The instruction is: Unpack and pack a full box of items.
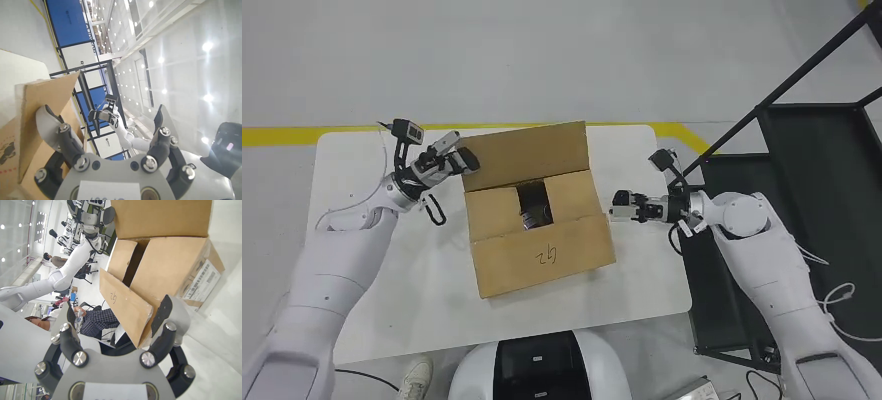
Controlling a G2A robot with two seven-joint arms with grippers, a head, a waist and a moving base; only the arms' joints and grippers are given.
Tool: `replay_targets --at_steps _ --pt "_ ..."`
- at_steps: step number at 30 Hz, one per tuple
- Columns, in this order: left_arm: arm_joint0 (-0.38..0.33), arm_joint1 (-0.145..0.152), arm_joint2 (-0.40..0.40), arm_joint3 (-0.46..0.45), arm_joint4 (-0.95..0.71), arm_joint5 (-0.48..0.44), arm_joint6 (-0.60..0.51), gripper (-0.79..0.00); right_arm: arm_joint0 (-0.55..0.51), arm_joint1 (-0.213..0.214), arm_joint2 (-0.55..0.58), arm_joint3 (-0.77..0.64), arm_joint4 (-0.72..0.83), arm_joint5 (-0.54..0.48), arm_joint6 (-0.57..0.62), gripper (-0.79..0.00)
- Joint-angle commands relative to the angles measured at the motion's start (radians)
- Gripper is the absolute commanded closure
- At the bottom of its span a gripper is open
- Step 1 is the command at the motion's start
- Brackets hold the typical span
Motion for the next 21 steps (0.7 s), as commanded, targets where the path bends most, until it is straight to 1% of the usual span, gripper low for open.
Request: replay_targets --at_steps 1,4,8,12,15,21 --pt "-0.018 -0.007 0.013 0.026 0.050 -0.008 0.029 -0.785 0.025 -0.006 -0.027 0.033 -0.008 -0.005 -0.011 -0.785" --pt "-0.039 -0.015 0.029 0.055 0.142 -0.020 0.089 -0.785 0.062 -0.015 -0.070 0.080 -0.006 -0.015 0.000 -0.785" --pt "-0.050 -0.021 0.041 0.069 0.237 -0.020 0.152 -0.785 0.101 -0.025 -0.117 0.125 0.016 -0.037 0.032 -0.785" --pt "-0.042 -0.024 0.037 0.064 0.254 -0.018 0.165 -0.785 0.113 -0.027 -0.155 0.112 0.071 -0.044 0.056 -0.785" --pt "-0.034 -0.022 0.025 0.058 0.256 -0.019 0.157 -0.785 0.099 -0.014 -0.173 0.068 0.128 -0.037 0.063 -0.785" --pt "-0.011 -0.016 -0.011 0.034 0.239 -0.023 0.134 -0.785 0.052 0.033 -0.181 -0.030 0.256 -0.020 0.081 -0.785"
